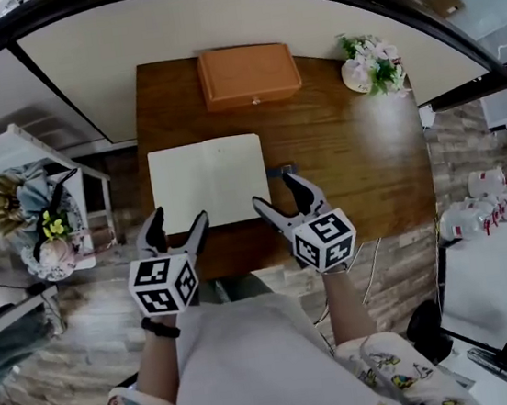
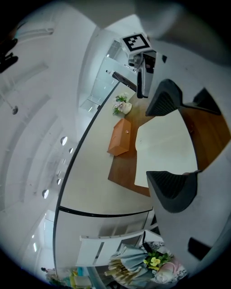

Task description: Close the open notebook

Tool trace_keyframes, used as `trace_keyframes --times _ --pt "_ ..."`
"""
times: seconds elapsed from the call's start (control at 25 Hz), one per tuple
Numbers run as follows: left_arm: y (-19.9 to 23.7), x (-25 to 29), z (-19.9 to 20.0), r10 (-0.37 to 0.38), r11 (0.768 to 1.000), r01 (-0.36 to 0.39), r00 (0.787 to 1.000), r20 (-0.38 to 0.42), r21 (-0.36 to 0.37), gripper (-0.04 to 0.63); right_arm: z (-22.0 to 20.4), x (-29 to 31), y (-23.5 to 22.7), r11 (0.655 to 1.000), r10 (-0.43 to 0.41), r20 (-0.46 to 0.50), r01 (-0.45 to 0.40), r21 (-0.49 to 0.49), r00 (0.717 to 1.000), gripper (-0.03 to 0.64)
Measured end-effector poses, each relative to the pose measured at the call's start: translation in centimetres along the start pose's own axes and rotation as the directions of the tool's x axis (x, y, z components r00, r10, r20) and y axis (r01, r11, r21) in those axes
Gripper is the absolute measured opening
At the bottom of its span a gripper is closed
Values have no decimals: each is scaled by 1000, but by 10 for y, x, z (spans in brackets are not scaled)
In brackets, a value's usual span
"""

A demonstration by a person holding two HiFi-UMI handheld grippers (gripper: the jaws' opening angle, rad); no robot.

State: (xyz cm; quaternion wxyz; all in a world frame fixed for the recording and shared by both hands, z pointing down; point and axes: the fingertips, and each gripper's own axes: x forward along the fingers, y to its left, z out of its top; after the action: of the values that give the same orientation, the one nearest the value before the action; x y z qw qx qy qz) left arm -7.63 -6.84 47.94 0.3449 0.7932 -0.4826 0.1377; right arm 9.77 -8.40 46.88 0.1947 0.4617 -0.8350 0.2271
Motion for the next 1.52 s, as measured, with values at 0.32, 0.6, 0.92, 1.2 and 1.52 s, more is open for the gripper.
trace_keyframes --times 0.32,0.6,0.92,1.2,1.52 --pt "-2 12 -36 -41 997 35 997 -71 -75 353 -41 15 -12 998 -18 -82 22 54 996 308" --pt "-3 22 -60 -53 991 39 992 -111 -125 353 -69 27 -16 997 2 -146 9 75 989 308" --pt "-12 26 -81 -82 979 54 987 -138 -195 353 -92 41 -23 998 5 -229 11 66 973 308" --pt "-26 31 -93 -131 964 92 980 -148 -248 353 -98 51 -30 998 -2 -288 19 57 958 308" --pt "-32 32 -100 -140 951 93 980 -143 -297 353 -114 59 -28 1000 22 -388 -13 26 921 308"
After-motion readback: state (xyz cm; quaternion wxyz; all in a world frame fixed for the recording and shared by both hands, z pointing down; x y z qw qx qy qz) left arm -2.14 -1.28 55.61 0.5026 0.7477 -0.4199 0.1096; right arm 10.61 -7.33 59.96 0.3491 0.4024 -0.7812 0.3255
